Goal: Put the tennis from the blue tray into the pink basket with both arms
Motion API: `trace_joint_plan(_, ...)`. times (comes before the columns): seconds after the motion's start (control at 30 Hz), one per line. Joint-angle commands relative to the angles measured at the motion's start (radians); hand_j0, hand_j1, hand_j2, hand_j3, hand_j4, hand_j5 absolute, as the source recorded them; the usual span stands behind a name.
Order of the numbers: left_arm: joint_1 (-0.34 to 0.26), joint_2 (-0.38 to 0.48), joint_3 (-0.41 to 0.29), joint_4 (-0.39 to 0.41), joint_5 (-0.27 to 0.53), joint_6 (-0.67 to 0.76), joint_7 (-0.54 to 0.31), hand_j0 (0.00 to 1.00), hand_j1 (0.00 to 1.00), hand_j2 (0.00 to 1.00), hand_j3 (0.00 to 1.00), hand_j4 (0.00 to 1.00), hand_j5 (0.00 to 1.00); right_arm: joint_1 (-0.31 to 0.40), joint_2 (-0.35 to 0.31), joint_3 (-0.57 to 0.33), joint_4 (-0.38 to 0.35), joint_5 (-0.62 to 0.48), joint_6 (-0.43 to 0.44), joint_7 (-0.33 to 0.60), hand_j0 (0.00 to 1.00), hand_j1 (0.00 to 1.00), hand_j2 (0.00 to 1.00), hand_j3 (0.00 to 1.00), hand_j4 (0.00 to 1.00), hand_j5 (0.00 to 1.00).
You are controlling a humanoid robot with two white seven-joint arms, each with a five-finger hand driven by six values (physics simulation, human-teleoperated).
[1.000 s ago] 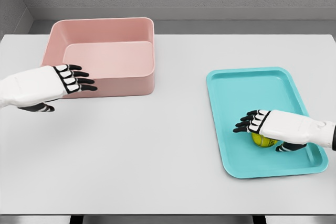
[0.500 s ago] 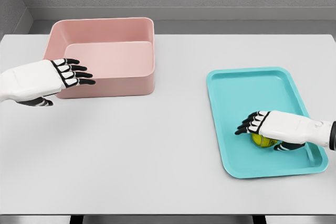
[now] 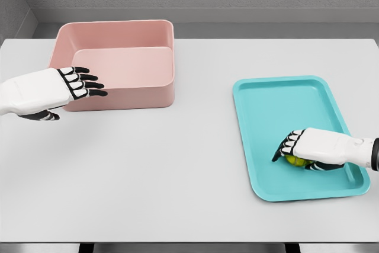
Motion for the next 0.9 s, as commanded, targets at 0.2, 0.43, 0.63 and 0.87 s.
trace_joint_plan(0.2, 0.0, 0.001, 0.001, 0.0, 0.006, 0.001, 0.0, 1.0, 1.0, 1.0, 1.0, 1.0, 1.0, -0.002, 0.0, -0.001, -0.002, -0.002, 0.0, 0.006, 0.64, 0.64, 0.64, 0.64, 0.64, 0.64)
trace_joint_plan(0.43, 0.002, 0.004, 0.001, 0.0, 0.007, 0.001, 0.0, 1.0, 1.0, 1.0, 1.0, 1.0, 1.0, -0.02, 0.0, -0.017, -0.014, -0.016, 0.0, 0.004, 0.53, 0.53, 0.53, 0.53, 0.53, 0.53)
trace_joint_plan(0.63, 0.002, 0.005, 0.001, 0.0, 0.007, 0.001, 0.0, 1.0, 1.0, 1.0, 1.0, 1.0, 1.0, -0.048, -0.002, -0.018, -0.028, -0.029, 0.0, 0.003, 0.49, 0.49, 0.49, 0.49, 0.49, 0.49)
trace_joint_plan(0.87, 0.002, 0.005, 0.001, 0.0, 0.009, 0.001, 0.0, 1.0, 1.0, 1.0, 1.0, 1.0, 1.0, -0.127, 0.0, -0.017, -0.042, -0.052, 0.0, 0.003, 0.48, 0.48, 0.48, 0.48, 0.48, 0.48)
